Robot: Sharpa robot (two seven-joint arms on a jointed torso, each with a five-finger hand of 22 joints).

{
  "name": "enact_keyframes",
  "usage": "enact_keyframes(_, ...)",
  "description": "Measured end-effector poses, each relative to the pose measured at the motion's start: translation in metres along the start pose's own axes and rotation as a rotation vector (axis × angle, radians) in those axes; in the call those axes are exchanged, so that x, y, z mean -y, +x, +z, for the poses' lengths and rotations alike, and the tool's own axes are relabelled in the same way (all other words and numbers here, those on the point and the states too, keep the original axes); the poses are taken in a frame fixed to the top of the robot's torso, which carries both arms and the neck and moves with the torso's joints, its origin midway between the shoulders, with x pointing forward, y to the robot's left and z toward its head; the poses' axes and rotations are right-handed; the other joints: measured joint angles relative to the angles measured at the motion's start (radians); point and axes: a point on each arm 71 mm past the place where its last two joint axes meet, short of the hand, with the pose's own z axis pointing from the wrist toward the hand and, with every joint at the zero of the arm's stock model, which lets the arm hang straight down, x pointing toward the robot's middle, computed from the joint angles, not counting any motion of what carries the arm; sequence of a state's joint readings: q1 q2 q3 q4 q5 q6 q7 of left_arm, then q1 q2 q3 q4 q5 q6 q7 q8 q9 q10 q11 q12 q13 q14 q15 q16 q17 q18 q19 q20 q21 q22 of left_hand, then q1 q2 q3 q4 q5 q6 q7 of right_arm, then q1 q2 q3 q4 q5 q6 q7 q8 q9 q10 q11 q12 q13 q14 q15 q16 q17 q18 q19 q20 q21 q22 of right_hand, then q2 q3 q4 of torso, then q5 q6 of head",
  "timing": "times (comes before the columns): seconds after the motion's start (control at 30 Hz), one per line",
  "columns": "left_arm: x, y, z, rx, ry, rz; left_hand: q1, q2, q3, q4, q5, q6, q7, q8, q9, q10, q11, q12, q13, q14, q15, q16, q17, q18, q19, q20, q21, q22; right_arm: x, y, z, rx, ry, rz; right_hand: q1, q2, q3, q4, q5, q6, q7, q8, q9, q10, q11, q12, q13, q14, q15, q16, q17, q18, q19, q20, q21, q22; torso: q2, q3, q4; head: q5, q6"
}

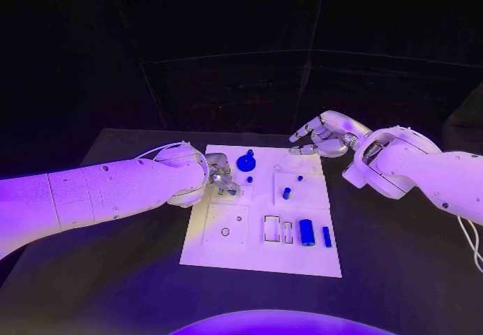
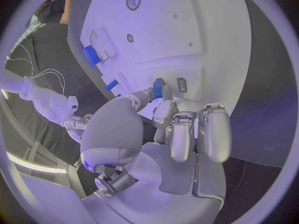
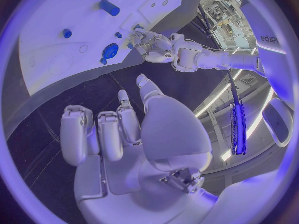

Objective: Assemble the parts on the task board

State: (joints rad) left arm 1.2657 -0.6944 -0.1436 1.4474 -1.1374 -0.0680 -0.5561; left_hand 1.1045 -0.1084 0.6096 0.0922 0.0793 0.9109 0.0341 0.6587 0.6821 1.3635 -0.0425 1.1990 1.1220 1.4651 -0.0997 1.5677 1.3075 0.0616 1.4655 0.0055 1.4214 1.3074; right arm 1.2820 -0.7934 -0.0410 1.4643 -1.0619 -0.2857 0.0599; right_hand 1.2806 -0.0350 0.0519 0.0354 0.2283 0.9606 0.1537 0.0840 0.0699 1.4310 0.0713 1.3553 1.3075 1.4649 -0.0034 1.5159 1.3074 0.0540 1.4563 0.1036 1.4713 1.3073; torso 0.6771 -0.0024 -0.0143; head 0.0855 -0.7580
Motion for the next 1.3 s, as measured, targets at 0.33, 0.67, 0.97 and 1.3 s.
enact_keyframes(0.33,-0.0012,0.0001,0.0004,-0.008,-0.008,0.0,0.0,0.001,0.0,0.0,-0.001,0.001,0.0,0.0,-0.001,0.0,0.0,0.0,-0.002,0.0,0.0,0.0,0.0,0.0,0.0,0.0,0.0,0.0,0.0006,-0.0004,-0.0004,0.0,0.002,-0.002,0.001,0.001,0.0,0.0,0.0,0.0,0.0,0.0,0.0,0.0,0.0,0.0,0.0,0.0,0.0,0.0,0.0,0.0,0.0,0.0,0.0,0.0,0.0,-0.0001,0.0001,0.002,-0.001)
enact_keyframes(0.67,-0.0009,-0.0002,0.0014,-0.012,-0.013,0.004,-0.038,-0.032,0.022,-0.023,0.034,0.015,-0.012,0.008,0.002,0.014,-0.008,0.005,0.004,0.0,0.0,0.0,0.0,0.0,0.0,0.0,0.005,0.0,0.0019,-0.0012,-0.0014,0.0,0.005,-0.004,0.004,0.004,0.0,0.0,0.0,0.0,0.0,0.0,0.0,0.0,0.0,0.0,0.0,0.0,0.0,0.0,0.0,0.0,0.0,0.0,0.0,0.0,-0.001,-0.0001,-0.0007,0.003,-0.004)
enact_keyframes(0.97,-0.0003,-0.0002,0.0028,-0.013,-0.018,0.006,-0.097,-0.037,0.049,-0.089,0.034,0.038,-0.019,0.008,0.001,0.019,-0.011,0.014,0.013,0.0,0.0,0.0,0.0,0.0,0.0,0.0,0.013,0.0,0.0018,-0.0011,-0.0015,-0.001,0.006,-0.004,0.004,0.004,0.0,0.0,0.006,0.0,0.0,0.0,0.0,0.0,0.0,0.0,0.0,0.0,0.0,0.0,0.0,0.0,0.0,0.0,-0.004,0.0,-0.001,0.0001,-0.0008,0.002,-0.006)
enact_keyframes(1.3,0.0002,-0.0002,0.0042,-0.012,-0.028,0.006,-0.13,-0.032,-0.009,-0.058,0.038,0.058,-0.032,0.009,0.002,0.023,-0.017,0.025,0.022,0.0,0.0,0.0,0.0,0.0,0.0,0.0,0.02,0.0,0.0021,-0.0012,-0.0016,-0.002,0.006,-0.004,0.004,0.004,0.0,0.0,0.006,0.0,0.0,0.0,0.0,0.0,0.0,0.0,0.0,0.0,0.0,0.0,0.001,0.0,0.0,0.0,-0.004,0.0,-0.001,0.0002,-0.0011,0.002,-0.008)
